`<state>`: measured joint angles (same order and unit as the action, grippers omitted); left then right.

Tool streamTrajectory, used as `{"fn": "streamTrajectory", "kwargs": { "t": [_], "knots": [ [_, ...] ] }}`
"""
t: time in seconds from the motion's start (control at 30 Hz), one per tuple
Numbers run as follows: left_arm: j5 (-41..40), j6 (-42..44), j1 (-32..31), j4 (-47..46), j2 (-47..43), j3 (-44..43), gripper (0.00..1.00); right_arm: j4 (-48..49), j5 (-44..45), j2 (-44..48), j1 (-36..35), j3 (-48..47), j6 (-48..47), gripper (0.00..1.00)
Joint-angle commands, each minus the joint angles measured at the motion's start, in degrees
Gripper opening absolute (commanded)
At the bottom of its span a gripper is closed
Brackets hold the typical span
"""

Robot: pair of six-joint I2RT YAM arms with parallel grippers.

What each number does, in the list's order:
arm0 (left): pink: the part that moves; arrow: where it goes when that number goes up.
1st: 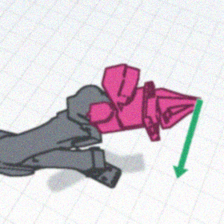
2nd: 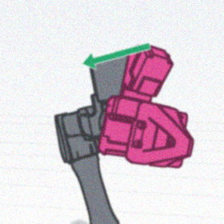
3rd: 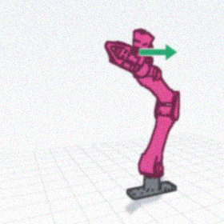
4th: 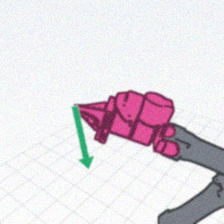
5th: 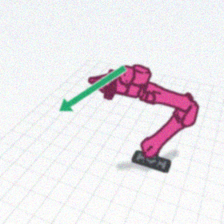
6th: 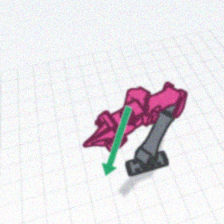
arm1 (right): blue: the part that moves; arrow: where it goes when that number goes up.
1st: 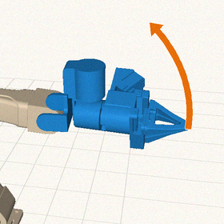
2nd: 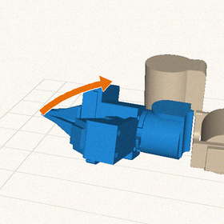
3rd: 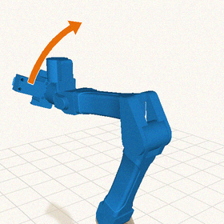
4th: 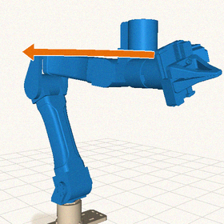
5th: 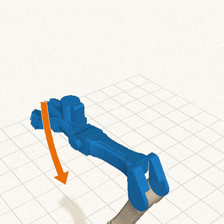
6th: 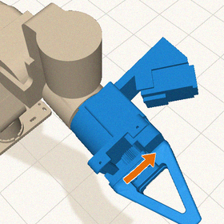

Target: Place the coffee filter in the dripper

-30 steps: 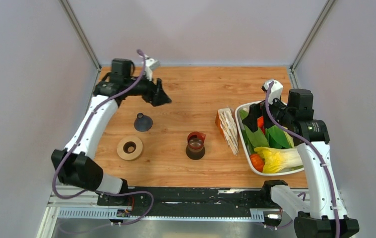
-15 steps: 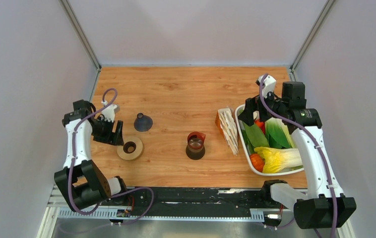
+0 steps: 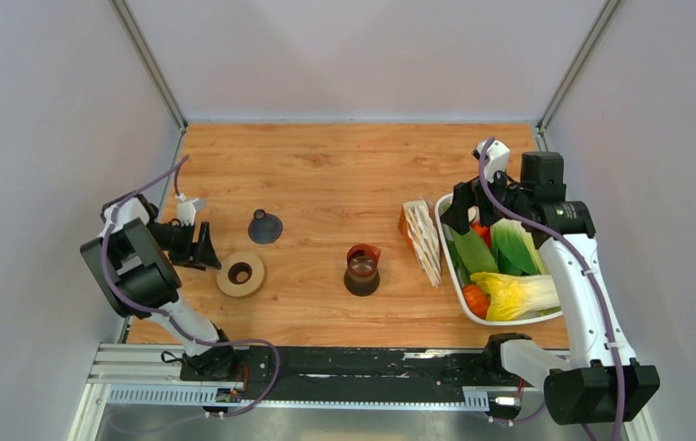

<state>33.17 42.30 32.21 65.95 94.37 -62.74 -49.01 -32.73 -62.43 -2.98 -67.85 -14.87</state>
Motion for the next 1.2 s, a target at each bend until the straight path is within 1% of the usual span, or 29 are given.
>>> {"fn": "streamTrajectory", "kwargs": {
  "t": [0.0,0.07,0.13,0.3,0.43,0.5,0.57,0.6,0.63,0.67,0.7,0.73,0.77,0.8,0.87,1.0,1.07,1.1,1.17],
  "knots": [
    [8.20,6.28,2.82,6.53,6.71,-3.29,0.73,-0.14,-1.11,0.93,-0.28,-0.53,-1.20,1.00],
    [8.68,5.96,3.10,5.71,8.92,-2.92,0.72,-0.25,-1.06,0.83,-0.31,-0.44,-1.37,1.00],
    [8.76,5.63,3.45,4.30,10.85,-2.24,0.67,-0.49,-1.04,0.54,-0.35,-0.56,-1.40,1.00],
    [11.25,6.20,3.91,1.85,16.23,-2.17,0.60,-0.98,-1.47,-0.23,-0.29,-0.85,-1.75,1.00],
    [13.94,8.57,3.87,2.78,19.35,-2.52,0.55,-2.41,-1.32,-1.14,-0.35,-1.83,-2.72,1.00],
    [14.91,9.59,3.91,3.11,19.54,-1.82,0.51,-3.13,-1.23,-1.50,-0.32,-2.36,-3.41,1.00],
    [15.72,10.47,3.92,3.51,19.43,-1.22,0.45,-3.57,-1.17,-1.89,-0.31,-2.77,-3.89,1.00],
    [16.41,10.76,3.85,3.72,19.35,-1.19,0.40,-3.84,-1.20,-2.09,-0.33,-3.02,-4.07,1.00],
    [16.76,11.41,3.88,4.57,18.92,-1.05,0.38,-4.13,-1.25,-2.39,-0.37,-3.33,-4.25,1.00],
    [17.57,11.71,3.84,5.08,18.61,-1.06,0.32,-4.43,-1.30,-2.69,-0.38,-3.60,-4.29,1.00],
    [17.91,12.16,3.84,5.95,17.79,-1.07,0.29,-4.51,-1.32,-2.83,-0.43,-3.82,-4.43,1.00],
    [18.54,12.35,3.87,6.47,17.35,-1.11,0.22,-4.63,-1.29,-2.99,-0.40,-3.94,-4.46,1.00],
    [18.79,12.91,3.85,7.68,16.29,-1.23,0.18,-4.61,-1.29,-3.04,-0.42,-3.99,-4.46,1.00],
    [19.13,13.08,3.88,8.22,15.67,-1.41,0.10,-4.64,-1.31,-3.07,-0.36,-3.99,-4.45,1.00],
    [19.82,13.57,3.89,10.31,13.78,-2.35,0.02,-4.64,-1.49,-3.05,-0.40,-3.95,-4.42,1.00],
    [23.24,12.89,3.74,15.59,10.30,-5.56,0.00,-4.32,-1.72,-3.21,-0.37,-4.06,-4.08,1.00],
    [25.79,12.47,3.40,19.77,8.02,-7.90,0.00,-3.93,-1.54,-3.22,-0.38,-4.40,-3.46,1.00],
    [26.59,12.33,2.76,20.99,7.41,-9.74,0.00,-3.68,-1.47,-3.23,-0.38,-4.54,-3.24,1.00],
    [28.88,9.43,0.88,22.44,4.82,-11.97,0.00,-3.23,-1.46,-3.22,-0.43,-4.90,-2.29,1.00]
  ]
}}
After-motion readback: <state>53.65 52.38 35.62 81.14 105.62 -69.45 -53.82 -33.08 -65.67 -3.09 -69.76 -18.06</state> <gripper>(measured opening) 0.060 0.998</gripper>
